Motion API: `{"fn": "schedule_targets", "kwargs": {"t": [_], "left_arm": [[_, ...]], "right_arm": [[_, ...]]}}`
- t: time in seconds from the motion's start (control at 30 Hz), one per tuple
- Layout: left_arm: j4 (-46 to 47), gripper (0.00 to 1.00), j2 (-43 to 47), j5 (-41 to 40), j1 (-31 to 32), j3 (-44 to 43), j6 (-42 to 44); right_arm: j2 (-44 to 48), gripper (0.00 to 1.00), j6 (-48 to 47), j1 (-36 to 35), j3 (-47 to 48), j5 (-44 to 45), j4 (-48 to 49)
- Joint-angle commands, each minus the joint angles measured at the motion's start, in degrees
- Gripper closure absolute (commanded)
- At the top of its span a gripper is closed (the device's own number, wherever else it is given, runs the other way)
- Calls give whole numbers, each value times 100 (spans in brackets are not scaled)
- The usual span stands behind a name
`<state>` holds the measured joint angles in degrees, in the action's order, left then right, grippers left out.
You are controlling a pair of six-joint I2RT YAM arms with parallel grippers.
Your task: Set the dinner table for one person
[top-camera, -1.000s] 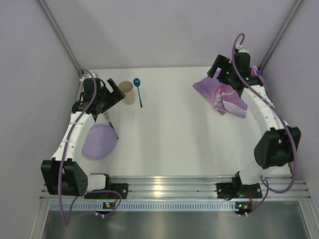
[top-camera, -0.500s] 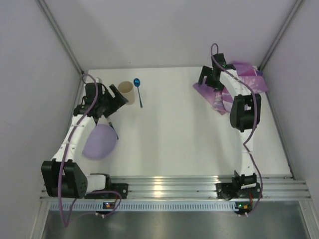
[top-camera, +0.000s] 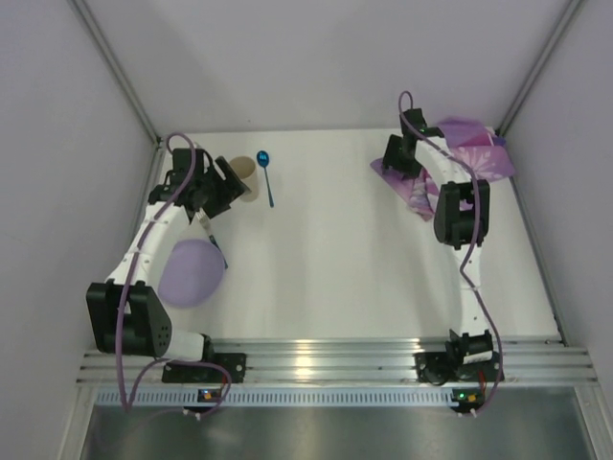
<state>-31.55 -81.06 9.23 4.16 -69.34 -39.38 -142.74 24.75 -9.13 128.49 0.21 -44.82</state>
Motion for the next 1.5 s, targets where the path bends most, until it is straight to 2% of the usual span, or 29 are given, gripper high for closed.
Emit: {"fn": "schedule_targets", "kwargs": {"t": [0.0, 0.07, 0.1, 0.23, 0.27, 0.33, 0.43, 0.63, 0.73, 0.83, 1.0, 1.03, 1.07, 1.13, 1.17, 1.23, 1.37, 1.47], "left_arm": [[-149, 25, -16, 87, 49, -246, -237], [-158, 26, 46, 113, 67, -229, -255], [-150, 26, 133, 122, 76, -203, -255], [-158, 26, 423, 140, 85, 69, -211], [-158, 26, 494, 157, 85, 131, -185], [-158, 26, 695, 192, 85, 297, -132], [-158, 25, 907, 254, 85, 465, -27], [-308, 25, 978, 368, 85, 579, 386], [-308, 25, 1030, 702, 85, 763, 518], [-176, 26, 1153, 1045, 85, 1097, 492], [-202, 26, 1583, 1116, 93, 1441, 475], [-228, 26, 1628, 1107, 102, 1502, 501], [-264, 26, 1672, 1098, 102, 1537, 510], [-351, 26, 1847, 1072, 120, 1721, 527], [-421, 26, 1926, 1063, 120, 1800, 510], [-597, 26, 2216, 1176, 137, 2002, 388], [-781, 25, 2779, 1283, 330, 2591, 308], [-1194, 25, 3156, 1160, 610, 2882, 159]], "right_arm": [[-413, 42, -84, -160, -8, 312, -571], [-422, 49, -163, -239, 1, 462, -598], [-422, 65, -190, -282, 36, 532, -633], [-404, 83, -287, -458, 54, 708, -712], [-404, 93, -313, -502, 89, 752, -739], [-413, 99, -392, -625, 141, 849, -853], [-439, 100, -489, -827, 343, 919, -1169], [456, 100, -533, -1564, -77, 876, -1336], [1176, 100, -358, -2188, -665, 675, -1390], [1949, 100, 55, -2848, -1622, 385, -1241], [3251, 100, 951, -3875, -3425, -212, -626], [3400, 97, 1031, -3973, -3618, -275, -494], [3654, 50, 1084, -4052, -3777, -293, -406], [3893, 15, 1146, -4159, -4129, -101, -247], [4094, 1, 1154, -4159, -4208, -39, -290], [4288, 0, 1234, -4089, -4183, 443, -685], [5375, 0, 1216, -4062, -4726, 875, -633], [6175, 0, 1286, -3966, -5576, 1007, -633]]}}
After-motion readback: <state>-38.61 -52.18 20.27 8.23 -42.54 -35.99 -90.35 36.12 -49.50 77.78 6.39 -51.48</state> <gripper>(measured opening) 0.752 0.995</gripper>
